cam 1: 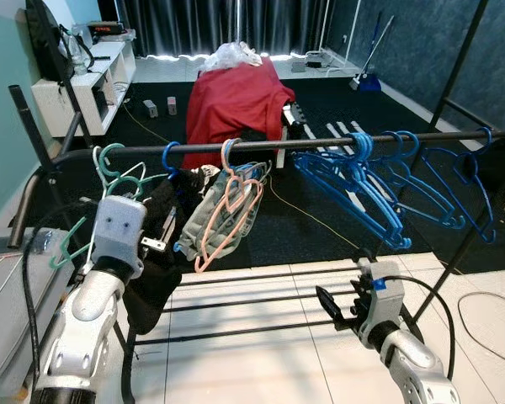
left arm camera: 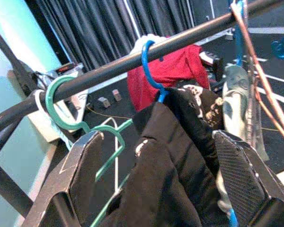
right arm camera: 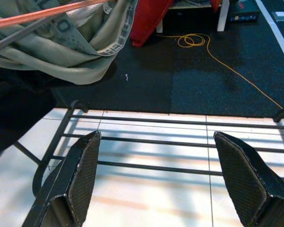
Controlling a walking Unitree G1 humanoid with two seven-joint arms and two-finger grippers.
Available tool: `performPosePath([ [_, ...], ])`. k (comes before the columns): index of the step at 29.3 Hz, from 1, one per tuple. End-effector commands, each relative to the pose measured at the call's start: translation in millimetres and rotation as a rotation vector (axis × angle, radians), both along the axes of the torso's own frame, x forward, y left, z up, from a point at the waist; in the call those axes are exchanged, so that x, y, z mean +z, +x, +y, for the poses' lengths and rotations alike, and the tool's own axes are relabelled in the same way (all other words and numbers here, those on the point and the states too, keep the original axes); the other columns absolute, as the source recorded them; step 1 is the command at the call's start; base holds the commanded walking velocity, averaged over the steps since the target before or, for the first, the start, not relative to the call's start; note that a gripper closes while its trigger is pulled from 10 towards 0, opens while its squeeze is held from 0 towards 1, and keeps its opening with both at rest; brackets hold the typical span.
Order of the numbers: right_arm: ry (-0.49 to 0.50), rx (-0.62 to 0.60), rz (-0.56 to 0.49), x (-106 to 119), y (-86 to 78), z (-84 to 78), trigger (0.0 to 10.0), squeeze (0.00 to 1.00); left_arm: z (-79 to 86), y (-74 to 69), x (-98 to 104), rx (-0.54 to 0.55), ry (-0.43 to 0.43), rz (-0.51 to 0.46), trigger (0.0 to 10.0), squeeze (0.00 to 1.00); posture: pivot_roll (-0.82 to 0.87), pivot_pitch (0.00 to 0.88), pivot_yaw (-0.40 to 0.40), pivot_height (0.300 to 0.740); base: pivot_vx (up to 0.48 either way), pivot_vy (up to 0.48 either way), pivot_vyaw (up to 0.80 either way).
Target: Hang hanger
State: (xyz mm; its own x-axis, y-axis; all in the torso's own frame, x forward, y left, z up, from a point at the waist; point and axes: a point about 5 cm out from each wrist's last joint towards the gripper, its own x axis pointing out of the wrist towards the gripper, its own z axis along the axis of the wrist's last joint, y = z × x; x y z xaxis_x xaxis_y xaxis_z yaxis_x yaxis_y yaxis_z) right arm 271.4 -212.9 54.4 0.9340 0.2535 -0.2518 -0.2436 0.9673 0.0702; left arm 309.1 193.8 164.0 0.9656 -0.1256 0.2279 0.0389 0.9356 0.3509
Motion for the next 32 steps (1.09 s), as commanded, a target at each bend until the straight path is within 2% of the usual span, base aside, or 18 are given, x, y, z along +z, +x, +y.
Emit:
performPosePath([
  [1,-0.01,-0.006,-0.011,2.5,-0.4,-1.6,10.0,0.0,-1.5,6.0,-5.8,0.012,0.026,0.044,10.0,0.0,-0.02,0.0,-0.017,0.74,0.0,0.0,0.0],
  [3,-0.012,-0.007,-0.011,2.6,-0.5,-2.1,10.0,0.0,-3.8,8.5,-6.7,0.009,0.02,0.05,10.0,0.0,-0.02,0.0,-0.017,0.74,0.0,0.0,0.0],
  [7,-0.013,-0.011,-0.013,3.4,-0.2,-3.0,10.0,0.0,-12.3,12.9,-6.3,-0.027,-0.081,0.06,10.0,0.0,-0.02,0.0,-0.016,0.74,0.0,0.0,0.0],
  [12,-0.016,-0.011,-0.015,4.1,0.8,-3.9,10.0,0.0,-19.2,7.6,-13.1,-0.067,-0.183,0.091,10.0,0.0,-0.02,0.0,-0.016,0.74,0.178,0.0,0.0],
  [23,-0.023,-0.001,-0.016,4.4,1.7,-3.6,10.0,0.0,-25.0,0.5,-21.9,-0.106,-0.202,0.116,10.0,0.0,-0.02,0.0,-0.02,0.74,0.48,0.0,0.0],
  [32,-0.032,0.001,-0.013,3.6,0.7,-3.9,10.0,0.0,-19.2,3.6,-12.0,-0.097,-0.226,0.083,10.0,0.0,-0.02,0.0,-0.016,0.74,0.45,0.0,0.0],
])
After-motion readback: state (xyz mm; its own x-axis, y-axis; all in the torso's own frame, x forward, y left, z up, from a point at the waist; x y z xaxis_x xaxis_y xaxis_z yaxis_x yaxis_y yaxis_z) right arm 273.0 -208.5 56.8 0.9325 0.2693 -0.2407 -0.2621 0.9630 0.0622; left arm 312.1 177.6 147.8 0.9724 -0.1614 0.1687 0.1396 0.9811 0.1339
